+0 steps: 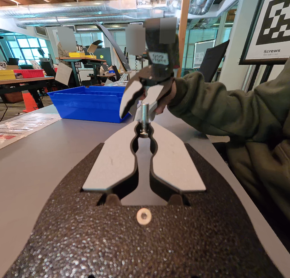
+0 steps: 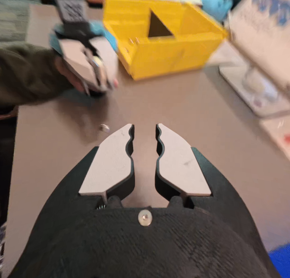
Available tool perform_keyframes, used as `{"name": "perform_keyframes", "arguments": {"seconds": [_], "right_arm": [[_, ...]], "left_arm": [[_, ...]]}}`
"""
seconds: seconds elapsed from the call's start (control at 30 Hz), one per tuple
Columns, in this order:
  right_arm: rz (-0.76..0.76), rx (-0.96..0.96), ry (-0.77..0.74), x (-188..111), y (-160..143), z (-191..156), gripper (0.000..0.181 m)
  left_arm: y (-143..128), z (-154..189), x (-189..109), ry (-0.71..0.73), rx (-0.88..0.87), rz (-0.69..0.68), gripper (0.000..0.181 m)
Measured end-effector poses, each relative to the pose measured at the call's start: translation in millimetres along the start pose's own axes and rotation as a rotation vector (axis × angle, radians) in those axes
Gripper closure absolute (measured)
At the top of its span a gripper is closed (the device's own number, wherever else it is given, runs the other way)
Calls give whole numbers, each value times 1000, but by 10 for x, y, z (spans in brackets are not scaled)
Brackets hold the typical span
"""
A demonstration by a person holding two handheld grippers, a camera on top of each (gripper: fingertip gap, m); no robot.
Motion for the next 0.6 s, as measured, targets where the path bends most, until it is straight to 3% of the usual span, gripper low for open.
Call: {"name": "perform_keyframes", "arguments": {"seconds": [0.1, 0.17, 0.23, 0.33, 0.37, 0.47, 0.6], "right_arm": [[-51, 208, -70, -177, -408, 138, 158], [61, 270, 5, -143, -404, -39, 160], [122, 197, 78, -51, -276, -407, 158], [44, 80, 190, 136, -134, -1003, 143], [-14, 40, 222, 184, -145, -1167, 146], [-235, -54, 289, 330, -446, -1431, 153], [-212, -5, 268, 346, -509, -1391, 162]], "left_arm": [[-3, -27, -21, 22, -16, 26, 172], [-23, -40, -6, 51, -17, 24, 172], [-38, -49, 9, 93, -4, 18, 172], [-35, -66, 4, 156, 6, 39, 172], [-34, -65, 1, 159, 7, 45, 172], [-33, -64, 0, 160, 9, 47, 172], [-41, -44, 22, 143, 20, 25, 172]]}}
Point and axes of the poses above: each gripper's, where its closed fingertips meet, x out along the fingers, y out of its top, z = x × y across the jaws, the point moved 10 cm from there along -x, back along the fingers, and after that the axes turned 10 degrees about z, right-handed, at the moved point
